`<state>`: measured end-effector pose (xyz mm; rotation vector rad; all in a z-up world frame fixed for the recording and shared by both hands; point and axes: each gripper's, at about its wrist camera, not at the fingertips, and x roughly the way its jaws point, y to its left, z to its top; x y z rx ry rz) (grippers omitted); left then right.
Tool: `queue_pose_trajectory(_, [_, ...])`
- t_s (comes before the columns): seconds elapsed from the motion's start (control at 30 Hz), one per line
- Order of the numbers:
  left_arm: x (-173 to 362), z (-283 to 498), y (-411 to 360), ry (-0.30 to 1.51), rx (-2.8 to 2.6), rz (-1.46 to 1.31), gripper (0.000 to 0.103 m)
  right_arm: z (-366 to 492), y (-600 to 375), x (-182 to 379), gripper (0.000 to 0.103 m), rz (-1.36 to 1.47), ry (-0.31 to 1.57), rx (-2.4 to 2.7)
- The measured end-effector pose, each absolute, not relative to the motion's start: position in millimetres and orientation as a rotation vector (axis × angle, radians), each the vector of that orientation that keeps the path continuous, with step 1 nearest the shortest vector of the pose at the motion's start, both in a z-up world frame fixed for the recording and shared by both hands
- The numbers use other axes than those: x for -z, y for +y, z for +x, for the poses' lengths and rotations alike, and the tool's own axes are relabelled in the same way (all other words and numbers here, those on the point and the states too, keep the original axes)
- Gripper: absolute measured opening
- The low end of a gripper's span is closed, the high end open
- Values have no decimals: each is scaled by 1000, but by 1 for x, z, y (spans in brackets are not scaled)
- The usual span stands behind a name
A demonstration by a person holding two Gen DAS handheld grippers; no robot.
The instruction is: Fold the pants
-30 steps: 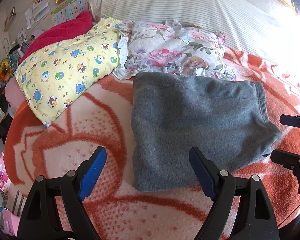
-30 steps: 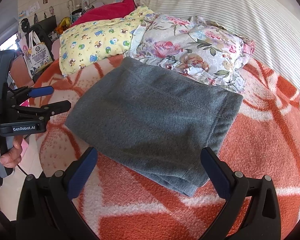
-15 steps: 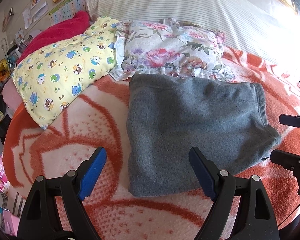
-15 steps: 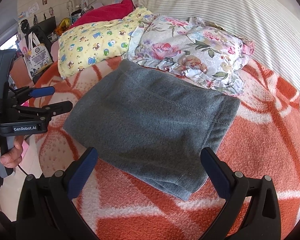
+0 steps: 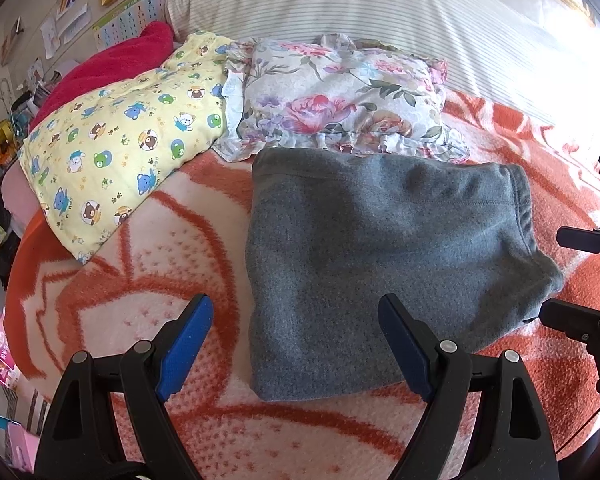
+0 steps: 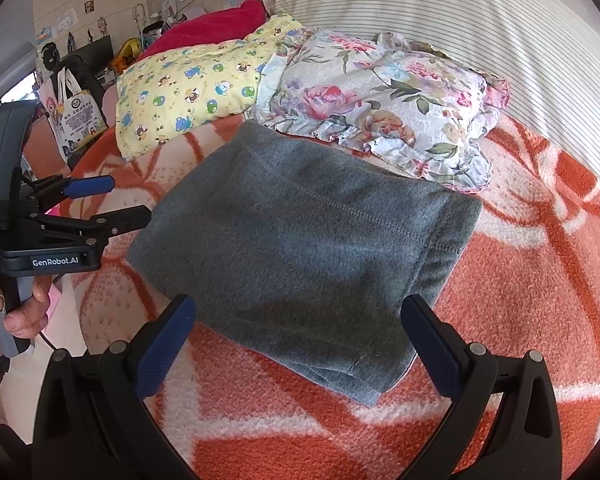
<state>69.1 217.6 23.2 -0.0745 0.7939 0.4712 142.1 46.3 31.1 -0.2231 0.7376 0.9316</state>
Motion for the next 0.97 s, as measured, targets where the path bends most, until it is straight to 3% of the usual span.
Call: queue_pose_trajectory(0.97, [-25, 91, 212, 828, -455, -64, 86, 151, 44, -33, 103, -179, 738, -958])
